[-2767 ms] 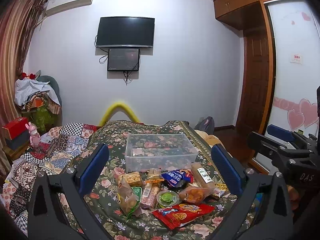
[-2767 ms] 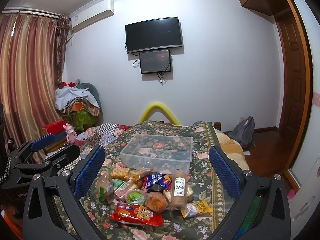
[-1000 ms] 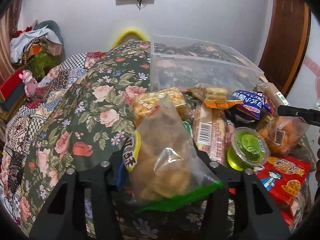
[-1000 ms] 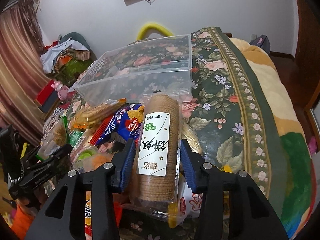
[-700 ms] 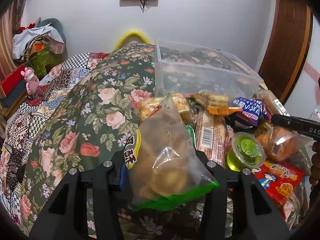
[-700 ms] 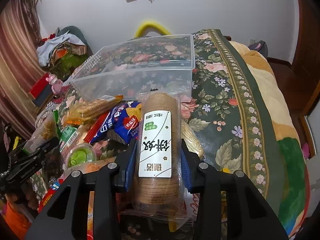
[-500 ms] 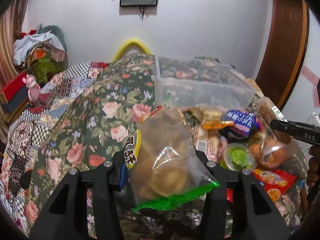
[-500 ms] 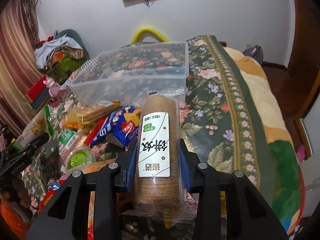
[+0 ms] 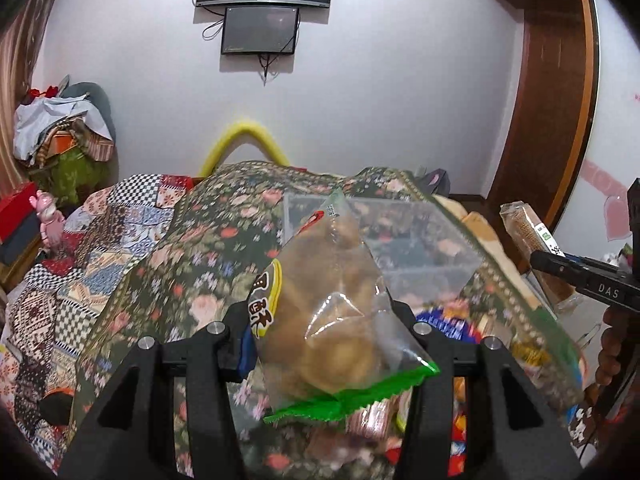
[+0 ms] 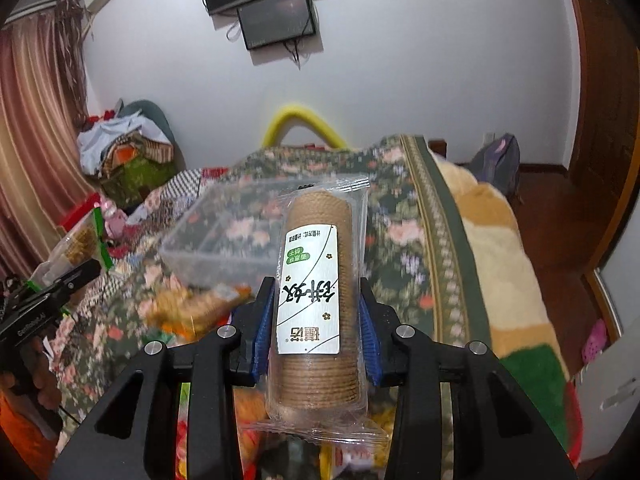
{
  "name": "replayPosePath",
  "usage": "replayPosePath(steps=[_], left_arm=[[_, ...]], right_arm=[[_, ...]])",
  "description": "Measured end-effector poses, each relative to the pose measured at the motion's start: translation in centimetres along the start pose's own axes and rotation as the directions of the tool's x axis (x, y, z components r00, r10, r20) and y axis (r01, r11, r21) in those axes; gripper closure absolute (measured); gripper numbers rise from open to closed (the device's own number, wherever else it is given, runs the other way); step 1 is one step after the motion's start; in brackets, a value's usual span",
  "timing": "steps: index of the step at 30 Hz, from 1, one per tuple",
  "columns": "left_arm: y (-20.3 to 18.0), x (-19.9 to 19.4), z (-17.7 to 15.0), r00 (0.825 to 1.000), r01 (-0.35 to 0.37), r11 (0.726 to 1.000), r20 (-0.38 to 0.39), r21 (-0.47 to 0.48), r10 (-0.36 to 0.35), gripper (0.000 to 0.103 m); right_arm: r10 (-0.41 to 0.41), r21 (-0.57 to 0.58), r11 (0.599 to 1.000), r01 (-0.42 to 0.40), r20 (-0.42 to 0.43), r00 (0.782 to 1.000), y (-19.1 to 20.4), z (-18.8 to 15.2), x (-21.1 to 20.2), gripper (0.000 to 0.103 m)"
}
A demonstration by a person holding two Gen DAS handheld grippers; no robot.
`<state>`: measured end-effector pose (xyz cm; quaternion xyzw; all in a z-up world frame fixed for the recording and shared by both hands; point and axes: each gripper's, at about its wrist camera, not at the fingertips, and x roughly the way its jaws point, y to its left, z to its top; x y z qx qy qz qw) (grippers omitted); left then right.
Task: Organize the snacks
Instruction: 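Release cookie bag into clear box with left tool while right releases biscuit roll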
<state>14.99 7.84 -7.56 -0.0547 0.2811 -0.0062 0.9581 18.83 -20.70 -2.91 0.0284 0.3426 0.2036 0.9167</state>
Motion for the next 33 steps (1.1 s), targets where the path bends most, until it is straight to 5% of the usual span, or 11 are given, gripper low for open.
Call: replayPosePath(steps=[14, 23, 33], left_arm=[[-0.9, 5.4, 5.2, 0.999, -0.009, 0.999, -0.033, 0.033, 0.01, 0.054], [-2.1, 11.3, 6.1, 0.993, 0.011, 0.998, -0.117, 0.064, -0.003, 0.054], [-1.7, 18.4, 5.5, 0.966, 0.051, 0.998, -0.256, 0.021, -0.044, 0.054]], right_arm=[[0.015, -0.015, 1.0, -0.014, 0.038, 0.999, 0.5, 4.8, 3.6, 0.068], [0.017, -0.018, 1.0, -0.018, -0.049, 0.999, 0.1, 6.0, 8.6, 0.068], [0.035, -0.012, 0.999, -0.038, -0.205, 0.978, 0.1, 5.4, 14.0, 0.068]])
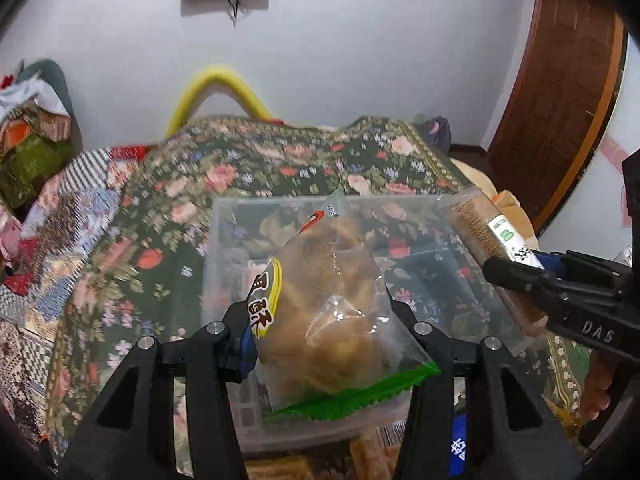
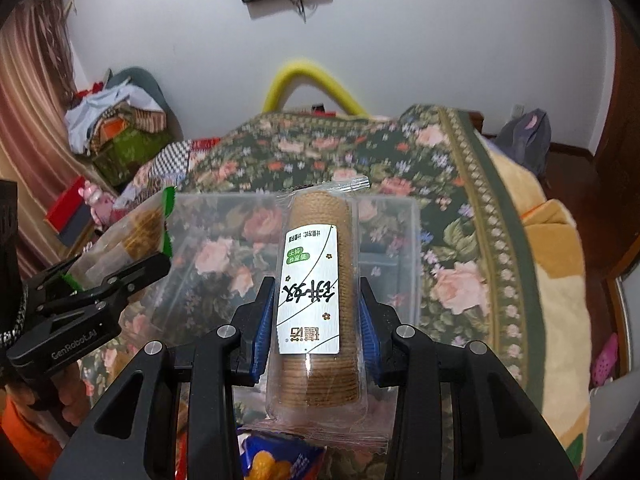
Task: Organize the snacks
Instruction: 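Release cookie bag into clear box with left tool while right releases biscuit roll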
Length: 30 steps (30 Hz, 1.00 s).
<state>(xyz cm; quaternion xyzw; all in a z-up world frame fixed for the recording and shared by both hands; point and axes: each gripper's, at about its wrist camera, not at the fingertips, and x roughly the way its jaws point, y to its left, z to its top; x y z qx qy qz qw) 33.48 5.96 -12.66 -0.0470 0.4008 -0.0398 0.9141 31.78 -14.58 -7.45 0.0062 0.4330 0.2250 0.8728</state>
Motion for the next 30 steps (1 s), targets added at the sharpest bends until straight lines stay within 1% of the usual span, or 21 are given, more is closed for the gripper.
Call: replayPosePath(steps=[2, 4, 5, 8, 9, 13, 16, 18, 20, 24, 27, 28, 30], left_arm=[[0.3, 1.0, 0.0, 0.999, 0.021, 1.0, -0.03, -0.016, -0.021, 0.054], [0.6, 1.6, -0.1, 0.999, 0.022, 0.999, -0.046, -0.026, -0.024, 0.054], [0.6, 1.9, -0.1, 0.998, 0.018, 1.0, -0.053, -0.025, -0.019, 0.054], [0.2, 1.9, -0.3, 0.998, -0.027, 1.0, -0.05, -0.003, 0.027, 0.054], [0.0, 1.9, -0.4, 0.998, -0.04, 0.999, -0.05, 0.006, 0.04, 0.052], [-0.6, 1.5, -0.5, 0.997, -0.053, 0.998, -0.049, 0.035, 0.055, 0.047], [-0.9, 0.0, -0.5, 0.999, -0.04, 0.998, -0.032, 0.04, 0.041, 0.047], [-1.2, -1.6, -0.4, 1.0, -0.021, 0.999, -0.009, 0.041, 0.022, 0.047], [-1.5, -3.5, -0.3, 1.0, -0.023, 0.998, 0.019, 0.05, 0.022, 0.045], [-2.0, -7.4, -0.6, 0.998, -0.018, 0.998, 0.062, 0.053, 0.014, 0.035], [-2.1, -9.8, -1.2, 0.998, 0.0, 0.999, 0.07, 0.046, -0.004, 0.033], [-2.2, -10.3, -1.5, 0.997, 0.002, 0.999, 0.072, 0.046, -0.005, 0.033], [-2.3, -11.7, -2.5, 0.997, 0.005, 0.999, 0.071, 0.045, -0.008, 0.032]], right_arm=[[-0.005, -0.007, 1.0, 0.005, -0.021, 1.0, 0.0, 0.1, 0.6, 0.068], [-0.007, -0.008, 1.0, 0.007, -0.044, 0.999, -0.2, 0.1, 1.3, 0.068], [-0.006, -0.008, 1.0, 0.006, -0.052, 0.999, -0.2, 0.0, 1.4, 0.068], [0.003, -0.001, 1.0, -0.003, -0.081, 0.997, -0.5, -0.1, 2.1, 0.068], [0.009, 0.004, 1.0, -0.008, -0.091, 0.996, -0.6, -0.2, 2.2, 0.068], [0.008, 0.003, 1.0, -0.007, -0.069, 0.998, -0.4, -0.1, 1.5, 0.068], [-0.005, -0.025, 1.0, 0.004, -0.038, 0.999, 0.1, 0.3, 0.1, 0.068], [-0.011, -0.041, 0.999, 0.011, -0.016, 1.0, 0.3, 0.4, -1.2, 0.068], [-0.009, -0.048, 0.999, 0.009, 0.003, 1.0, 0.5, 0.3, -2.5, 0.067], [-0.001, -0.055, 0.998, 0.003, 0.039, 0.999, 0.7, -0.3, -5.5, 0.066], [-0.008, -0.068, 0.998, 0.013, 0.07, 0.998, 0.9, -1.2, -8.0, 0.062], [-0.005, -0.069, 0.998, 0.011, 0.078, 0.997, 0.9, -1.6, -8.8, 0.059], [-0.018, -0.079, 0.997, 0.025, 0.095, 0.995, 1.0, -2.4, -10.2, 0.057]])
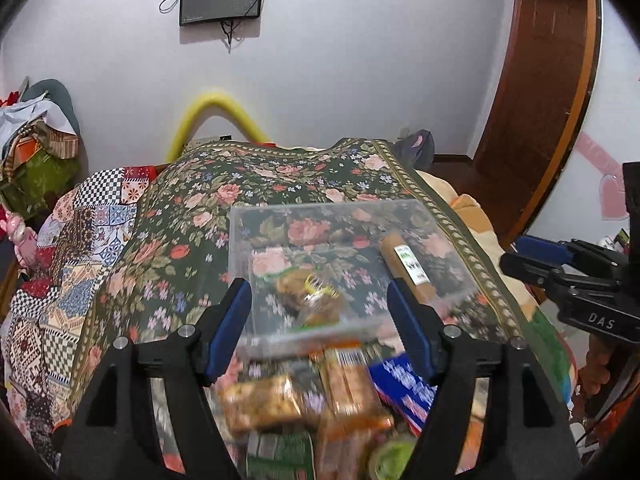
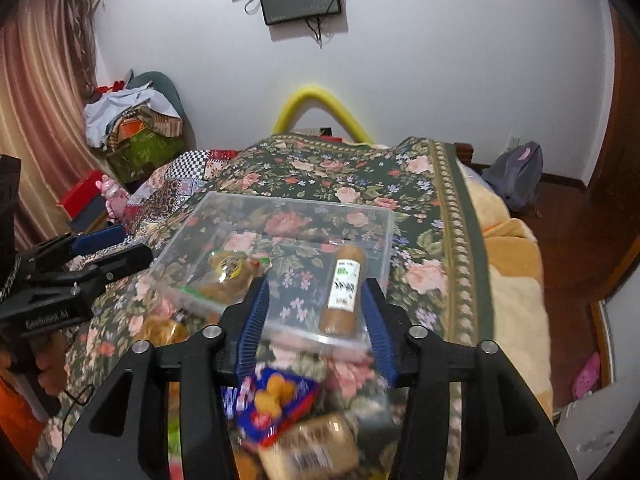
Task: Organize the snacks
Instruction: 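Release cookie bag into clear box with left tool while right releases biscuit roll, then grasp the green packet with the left tool while the right grasps the yellow bag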
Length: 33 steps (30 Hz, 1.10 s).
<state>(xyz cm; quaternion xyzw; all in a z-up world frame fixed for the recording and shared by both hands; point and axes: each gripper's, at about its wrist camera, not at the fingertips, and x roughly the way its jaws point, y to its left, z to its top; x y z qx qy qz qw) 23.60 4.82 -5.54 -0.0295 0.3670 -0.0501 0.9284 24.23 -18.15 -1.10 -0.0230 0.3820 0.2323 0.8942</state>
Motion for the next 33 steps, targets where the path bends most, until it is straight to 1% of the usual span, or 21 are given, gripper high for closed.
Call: replayPosePath(steps=[3, 5, 9, 11, 13, 15, 17, 19, 23, 28, 33], left_arm=[[-0.4, -1.3, -1.5, 1.0, 0.006, 1.0, -0.014, 0.002, -0.006, 0.031], [-0.6, -2.1, -2.8, 1.0, 0.01, 1.0, -0.028, 0.002, -0.01, 0.031], [-0.7, -3.3, -5.4, 0.998, 0.015, 1.0, -0.055, 0.013, -0.014, 0.031], [-0.5, -3.6, -6.8, 0.998, 0.002, 1.0, -0.067, 0.014, -0.001, 0.031], [-0.1, -3.6, -8.1, 0.996, -0.01, 1.0, -0.084, 0.009, 0.011, 0.03], [0.6, -3.2, -9.4, 0.994, -0.025, 1.0, -0.109, -0.005, 0.024, 0.03], [1.5, -2.8, -10.9, 0.991, -0.055, 0.998, -0.12, -0.014, 0.053, 0.03], [2.5, -2.4, -12.1, 0.987, -0.083, 0.996, -0.139, -0.019, 0.08, 0.03], [4.4, -1.4, -13.7, 0.981, -0.103, 0.993, -0.169, -0.058, 0.092, 0.03], [5.6, 0.1, -14.6, 0.979, -0.095, 0.991, -0.192, -0.099, 0.075, 0.03], [5.2, 1.7, -14.6, 0.977, -0.057, 0.992, -0.209, -0.111, 0.033, 0.03]], right_arm=[[-0.017, -0.017, 1.0, 0.018, 0.015, 1.0, 0.2, -1.4, -1.9, 0.051], [-0.013, -0.015, 1.0, 0.013, 0.013, 1.0, -0.1, -2.4, -2.8, 0.047], [-0.043, -0.018, 0.999, 0.043, -0.001, 0.999, -0.6, -5.0, -4.2, 0.041], [-0.05, -0.007, 0.999, 0.05, -0.012, 0.999, -1.1, -5.9, -4.6, 0.035], [-0.049, 0.016, 0.999, 0.049, -0.029, 0.998, -1.7, -7.2, -4.6, 0.032], [-0.063, 0.028, 0.998, 0.064, -0.043, 0.997, -2.1, -8.4, -4.7, 0.031], [-0.095, 0.039, 0.995, 0.097, -0.054, 0.994, -2.5, -9.6, -4.6, 0.031], [-0.107, 0.055, 0.992, 0.111, -0.073, 0.992, -2.9, -10.8, -4.3, 0.031], [-0.117, 0.074, 0.989, 0.126, -0.109, 0.987, -3.2, -12.6, -3.8, 0.031], [-0.1, 0.088, 0.989, 0.116, -0.163, 0.981, -3.3, -14.4, -2.6, 0.031], [-0.085, 0.094, 0.99, 0.105, -0.202, 0.976, -3.2, -14.9, -1.5, 0.031]])
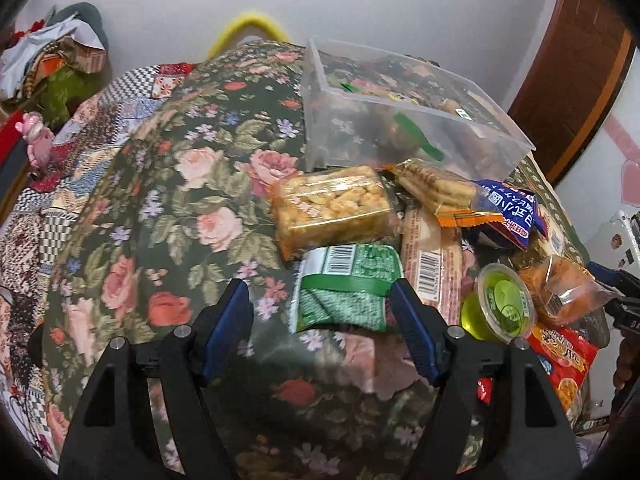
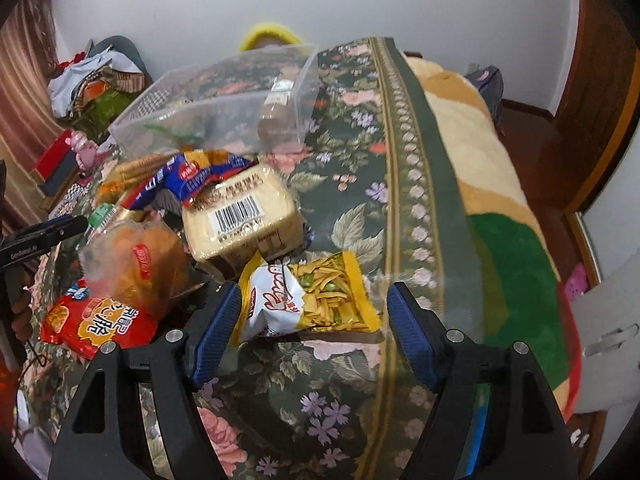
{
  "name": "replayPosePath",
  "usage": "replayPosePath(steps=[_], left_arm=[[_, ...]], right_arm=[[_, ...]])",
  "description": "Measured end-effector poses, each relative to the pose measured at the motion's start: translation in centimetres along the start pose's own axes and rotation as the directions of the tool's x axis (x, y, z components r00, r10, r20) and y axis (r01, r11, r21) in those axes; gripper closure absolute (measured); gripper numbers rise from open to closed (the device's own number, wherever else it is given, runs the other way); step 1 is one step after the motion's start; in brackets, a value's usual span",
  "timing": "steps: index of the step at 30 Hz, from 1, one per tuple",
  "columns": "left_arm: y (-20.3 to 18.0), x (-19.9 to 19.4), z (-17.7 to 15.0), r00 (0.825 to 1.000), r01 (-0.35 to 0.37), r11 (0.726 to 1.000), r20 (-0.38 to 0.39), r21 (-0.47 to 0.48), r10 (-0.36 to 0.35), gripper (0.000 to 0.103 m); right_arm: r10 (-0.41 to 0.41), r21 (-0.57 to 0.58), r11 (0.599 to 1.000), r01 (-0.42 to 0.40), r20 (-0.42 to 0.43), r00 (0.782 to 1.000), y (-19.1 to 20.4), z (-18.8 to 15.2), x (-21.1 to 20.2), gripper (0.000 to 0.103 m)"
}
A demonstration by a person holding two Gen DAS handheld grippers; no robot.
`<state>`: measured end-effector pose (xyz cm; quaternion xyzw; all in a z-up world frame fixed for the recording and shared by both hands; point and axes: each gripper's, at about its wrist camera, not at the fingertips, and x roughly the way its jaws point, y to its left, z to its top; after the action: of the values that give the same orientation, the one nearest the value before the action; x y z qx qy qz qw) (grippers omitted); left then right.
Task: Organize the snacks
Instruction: 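Grasp the green packet with the left tool while the right grasps the yellow bag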
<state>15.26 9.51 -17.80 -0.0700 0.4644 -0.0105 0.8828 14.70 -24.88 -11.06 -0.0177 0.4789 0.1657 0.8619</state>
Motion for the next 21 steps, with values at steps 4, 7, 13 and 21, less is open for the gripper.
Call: replayPosePath(steps=[4, 7, 13, 21], left_arm=[[-0.6, 1.7, 0.5, 1.0, 0.017, 1.0, -0.021, 0.008, -0.017, 0.03], [-0.6, 3.2, 0.6, 0.999, 0.014, 1.0, -0.051, 0.002, -0.014, 0.03], [-0.5, 3.7, 0.7, 1.0, 0.005, 1.0, -0.01, 0.013, -0.005, 0.035], [-1.4, 3.2, 0.3, 1.0, 0.009, 0.999, 0.008, 0.053, -0.01, 0.053]], right_arm=[[0.008, 0.001, 1.0, -0.008, -0.027, 1.0, 0.1, -0.3, 1.0, 0.03], [0.022, 0.009, 1.0, -0.022, -0.034, 0.999, -0.1, -0.4, 1.4, 0.03], [0.026, 0.025, 0.999, -0.025, -0.017, 1.0, -0.2, -0.3, 1.6, 0.03], [0.049, 0.013, 0.999, -0.05, 0.007, 0.999, 0.4, -0.2, 1.7, 0.058]])
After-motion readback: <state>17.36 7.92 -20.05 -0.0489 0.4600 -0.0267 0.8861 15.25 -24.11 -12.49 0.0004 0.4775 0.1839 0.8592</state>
